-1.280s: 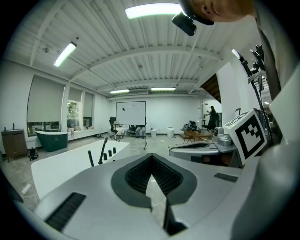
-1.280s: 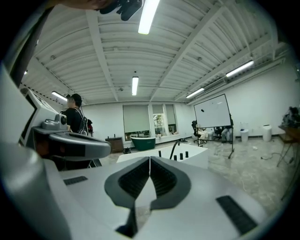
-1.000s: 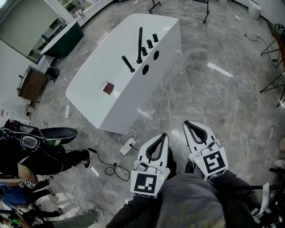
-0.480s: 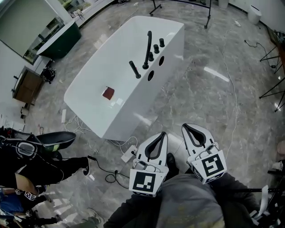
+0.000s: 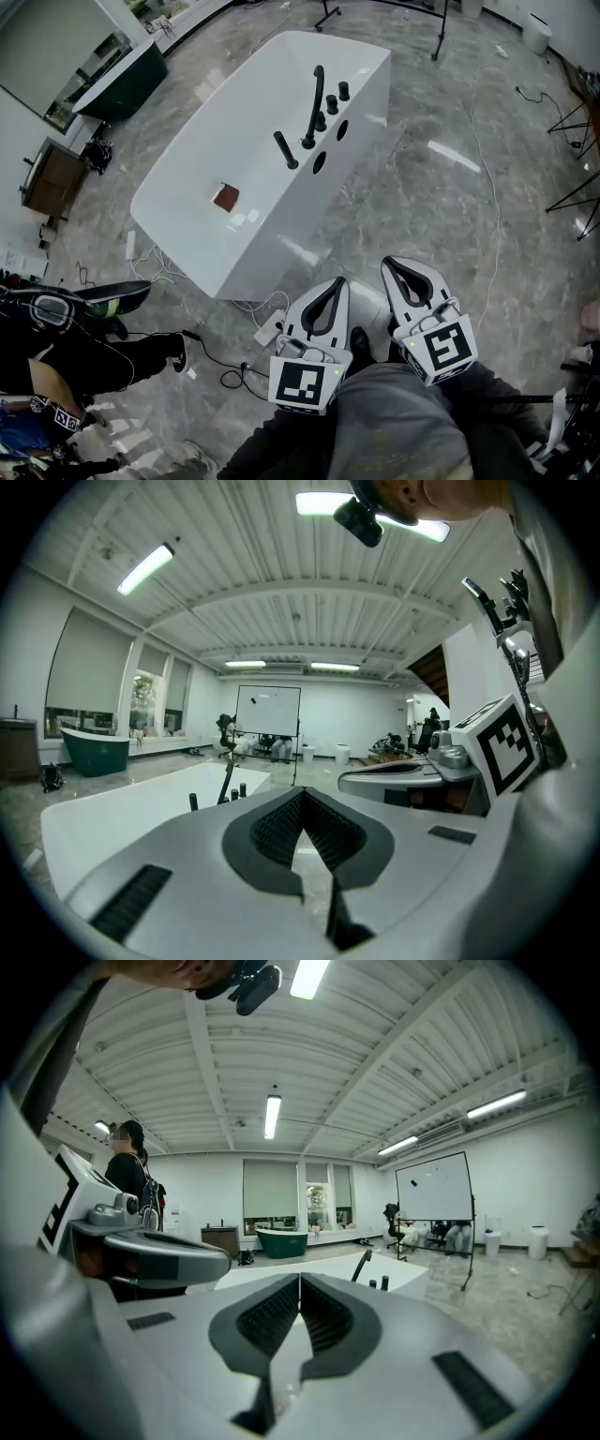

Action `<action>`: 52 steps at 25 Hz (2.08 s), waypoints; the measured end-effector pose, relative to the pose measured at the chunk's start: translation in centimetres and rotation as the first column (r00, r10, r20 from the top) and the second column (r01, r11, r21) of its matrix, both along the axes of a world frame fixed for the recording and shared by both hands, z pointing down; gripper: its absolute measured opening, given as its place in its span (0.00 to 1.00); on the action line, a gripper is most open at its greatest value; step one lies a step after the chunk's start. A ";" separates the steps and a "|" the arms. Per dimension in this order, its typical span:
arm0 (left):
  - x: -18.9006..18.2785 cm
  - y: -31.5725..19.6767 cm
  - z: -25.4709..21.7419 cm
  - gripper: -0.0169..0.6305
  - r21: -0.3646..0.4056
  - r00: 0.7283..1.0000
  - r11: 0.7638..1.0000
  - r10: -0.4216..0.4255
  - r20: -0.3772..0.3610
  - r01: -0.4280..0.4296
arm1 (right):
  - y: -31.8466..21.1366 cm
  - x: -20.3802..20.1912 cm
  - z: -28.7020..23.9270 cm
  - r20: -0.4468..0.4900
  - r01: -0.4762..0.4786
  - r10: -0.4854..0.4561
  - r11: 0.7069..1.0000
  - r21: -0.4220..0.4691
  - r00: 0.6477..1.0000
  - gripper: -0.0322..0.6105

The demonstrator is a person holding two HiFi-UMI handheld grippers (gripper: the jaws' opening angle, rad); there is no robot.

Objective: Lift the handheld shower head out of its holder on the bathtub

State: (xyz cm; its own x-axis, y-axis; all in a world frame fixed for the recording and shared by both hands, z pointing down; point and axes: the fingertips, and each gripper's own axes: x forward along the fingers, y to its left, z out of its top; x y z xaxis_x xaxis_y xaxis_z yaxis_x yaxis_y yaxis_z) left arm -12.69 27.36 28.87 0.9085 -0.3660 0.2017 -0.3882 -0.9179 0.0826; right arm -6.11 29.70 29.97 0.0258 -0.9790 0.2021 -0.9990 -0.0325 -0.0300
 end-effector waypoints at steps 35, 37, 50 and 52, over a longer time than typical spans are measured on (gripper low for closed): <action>14.9 -12.3 2.8 0.03 -0.032 0.955 0.960 -0.274 0.110 0.279 | -15.1 14.9 3.0 0.084 0.295 -0.293 0.955 -0.012 0.952 0.06; 14.8 -13.4 3.1 0.03 -0.038 0.955 0.959 -0.276 0.105 0.281 | -16.3 14.9 3.2 0.078 0.294 -0.292 0.956 -0.016 0.953 0.06; 13.9 -23.0 3.3 0.03 -0.042 0.966 0.968 -0.244 0.080 0.248 | -25.5 13.7 3.4 0.067 0.274 -0.271 0.962 -0.024 0.960 0.06; 13.7 -24.8 3.7 0.03 -0.042 0.966 0.967 -0.248 0.076 0.252 | -27.4 13.5 3.7 0.064 0.276 -0.274 0.961 -0.023 0.960 0.06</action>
